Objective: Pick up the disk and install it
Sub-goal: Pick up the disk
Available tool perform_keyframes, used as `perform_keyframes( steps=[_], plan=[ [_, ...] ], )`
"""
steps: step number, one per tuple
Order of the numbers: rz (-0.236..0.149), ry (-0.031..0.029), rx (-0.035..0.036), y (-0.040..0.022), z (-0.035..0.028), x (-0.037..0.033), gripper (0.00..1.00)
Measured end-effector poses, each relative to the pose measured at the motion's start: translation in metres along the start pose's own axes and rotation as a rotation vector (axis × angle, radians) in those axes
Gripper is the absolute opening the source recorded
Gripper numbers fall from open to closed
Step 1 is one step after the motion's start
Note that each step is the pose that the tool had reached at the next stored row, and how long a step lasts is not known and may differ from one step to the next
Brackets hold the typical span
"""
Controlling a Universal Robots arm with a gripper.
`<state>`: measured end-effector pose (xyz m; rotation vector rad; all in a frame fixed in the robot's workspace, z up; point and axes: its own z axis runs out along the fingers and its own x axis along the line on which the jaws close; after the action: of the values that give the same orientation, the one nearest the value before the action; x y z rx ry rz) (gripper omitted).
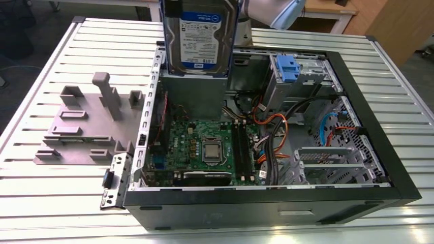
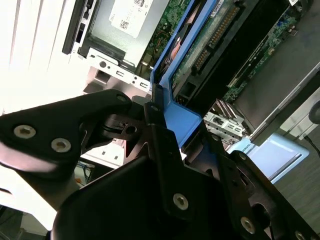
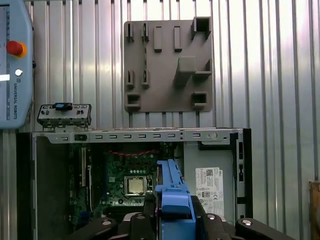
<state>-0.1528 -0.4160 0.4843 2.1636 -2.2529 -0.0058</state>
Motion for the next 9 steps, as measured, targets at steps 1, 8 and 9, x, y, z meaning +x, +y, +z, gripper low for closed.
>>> perform_keyframes(
  steps=[1, 8, 9],
  plan=[
    [0.0, 0.0, 0.0, -0.0005, 0.0, 0.0002, 0.37],
    [0.0, 0.0007, 0.0001, -0.0026, 0.0007, 0.0056, 0.37],
    [0.0, 0.0008, 0.0002, -0.0028, 0.0008, 0.0066, 0.37]
  ],
)
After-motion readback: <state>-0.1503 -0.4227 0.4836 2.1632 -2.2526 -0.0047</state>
